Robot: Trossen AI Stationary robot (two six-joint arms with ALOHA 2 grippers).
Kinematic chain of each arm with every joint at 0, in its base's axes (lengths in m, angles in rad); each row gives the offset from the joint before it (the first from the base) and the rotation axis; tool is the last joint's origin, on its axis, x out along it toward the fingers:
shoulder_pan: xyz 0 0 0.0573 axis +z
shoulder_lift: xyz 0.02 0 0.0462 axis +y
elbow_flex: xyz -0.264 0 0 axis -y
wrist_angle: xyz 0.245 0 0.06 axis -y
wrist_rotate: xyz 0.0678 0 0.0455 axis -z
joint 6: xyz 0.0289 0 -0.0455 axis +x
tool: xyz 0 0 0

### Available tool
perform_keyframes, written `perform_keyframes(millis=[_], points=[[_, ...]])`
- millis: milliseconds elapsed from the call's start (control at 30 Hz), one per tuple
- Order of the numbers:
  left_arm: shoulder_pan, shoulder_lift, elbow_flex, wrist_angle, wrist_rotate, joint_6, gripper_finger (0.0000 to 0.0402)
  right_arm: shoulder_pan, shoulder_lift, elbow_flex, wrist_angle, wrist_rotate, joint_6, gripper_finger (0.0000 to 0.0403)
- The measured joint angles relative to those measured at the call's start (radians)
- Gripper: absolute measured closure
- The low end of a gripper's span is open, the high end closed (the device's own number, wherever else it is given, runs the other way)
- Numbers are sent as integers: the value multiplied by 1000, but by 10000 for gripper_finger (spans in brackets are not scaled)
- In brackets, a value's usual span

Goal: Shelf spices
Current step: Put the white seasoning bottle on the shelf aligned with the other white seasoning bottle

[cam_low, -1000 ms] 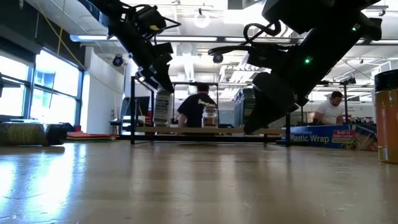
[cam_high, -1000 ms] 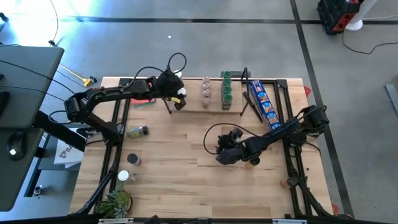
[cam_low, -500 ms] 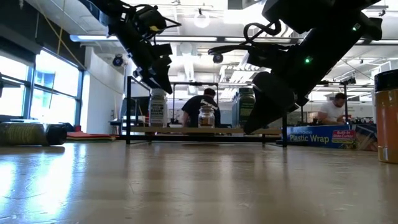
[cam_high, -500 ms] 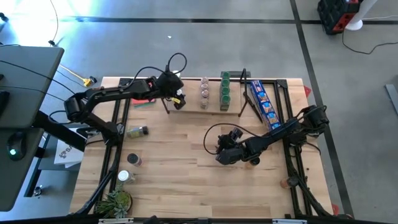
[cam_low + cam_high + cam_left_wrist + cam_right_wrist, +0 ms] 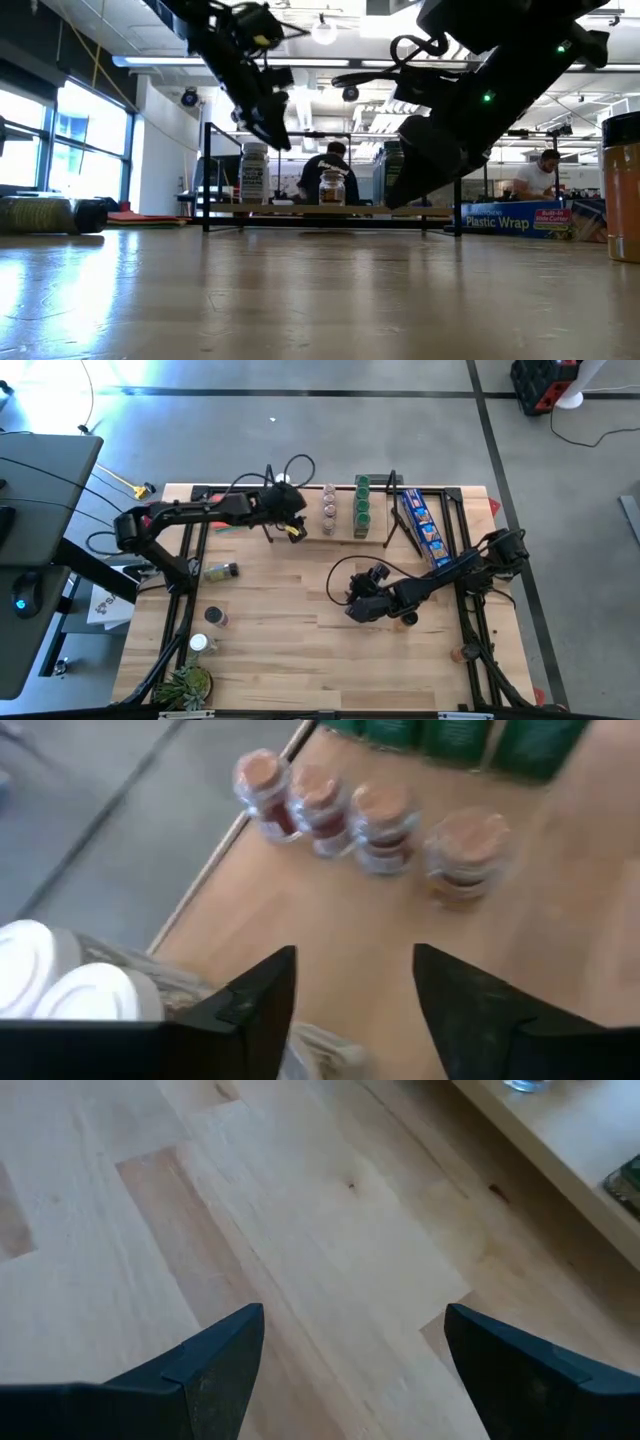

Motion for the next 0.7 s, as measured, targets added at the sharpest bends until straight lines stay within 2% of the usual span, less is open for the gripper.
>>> perform_keyframes(millis=[267,600,700], points=[[-33,49,1,-11,-169,129,258,-5,0,0,6,-10,-1,98],[-82,34,30,-22,-135,223,264,-5,0,0,7,-10,-1,98],[-124,4,93,-92,-182,250,264,-5,0,0,7,-10,-1,98]])
